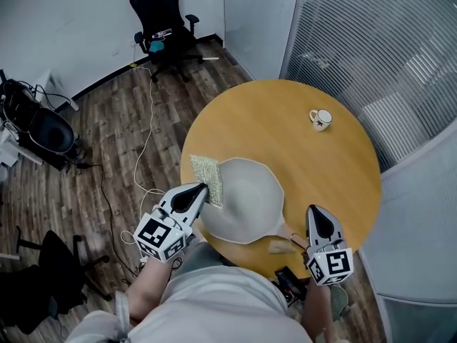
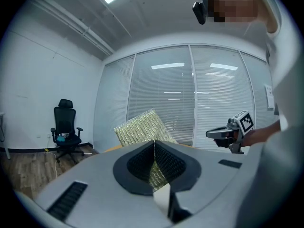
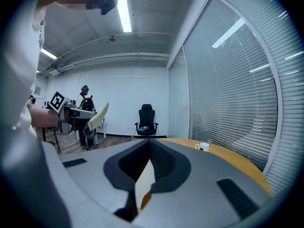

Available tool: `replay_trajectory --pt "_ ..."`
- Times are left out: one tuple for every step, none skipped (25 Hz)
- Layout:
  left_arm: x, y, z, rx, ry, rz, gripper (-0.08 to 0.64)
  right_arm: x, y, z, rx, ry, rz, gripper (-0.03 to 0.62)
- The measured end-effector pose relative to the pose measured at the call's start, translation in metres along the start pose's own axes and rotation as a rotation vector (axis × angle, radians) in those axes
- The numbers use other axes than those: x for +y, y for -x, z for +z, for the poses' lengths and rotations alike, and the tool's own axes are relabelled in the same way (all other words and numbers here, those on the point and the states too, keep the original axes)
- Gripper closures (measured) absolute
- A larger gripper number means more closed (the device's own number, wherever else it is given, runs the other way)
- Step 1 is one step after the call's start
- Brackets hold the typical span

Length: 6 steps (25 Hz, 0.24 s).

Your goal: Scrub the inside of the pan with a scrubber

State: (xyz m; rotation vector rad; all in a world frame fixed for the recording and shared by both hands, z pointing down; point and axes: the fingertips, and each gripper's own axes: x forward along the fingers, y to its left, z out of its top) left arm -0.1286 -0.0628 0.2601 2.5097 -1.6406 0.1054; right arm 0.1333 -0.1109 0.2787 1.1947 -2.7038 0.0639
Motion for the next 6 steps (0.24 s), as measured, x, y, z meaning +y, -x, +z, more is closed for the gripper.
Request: replay_trajectory --pt "0.0001 -0.0006 0.0019 -0.001 0.001 0.000 0.545 -0.0004 -0.0001 0.0027 -0.002 -0.002 0.001 0.572" --pt "0.0001 -0.0015 0.0035 -0.001 0.000 -0.001 0.545 -0.0010 -0.0003 0.0051 -0.005 0.000 0.001 0.572" --pt "0.0000 -0.0022 0.0044 -0.001 0.000 -0.001 0.544 -0.0014 -0.0004 0.0067 -0.007 0.004 0.000 0.572" --pt "-0.0002 -0.0027 0.0047 -0.001 -0.001 -0.001 0.545 -0.0016 -0.0005 0.0073 -0.009 0.009 0.000 0.572" --pt "-0.0005 -0.0029 0.0045 -0.002 -0.002 -0.001 0.545 -0.0015 -0.0005 0.0074 -0.011 0.016 -0.001 0.572" --pt "-0.0008 -0.0031 0.0042 -0.003 -0.002 -0.001 0.544 -0.0014 -0.0005 0.0072 -0.011 0.023 -0.001 0.572"
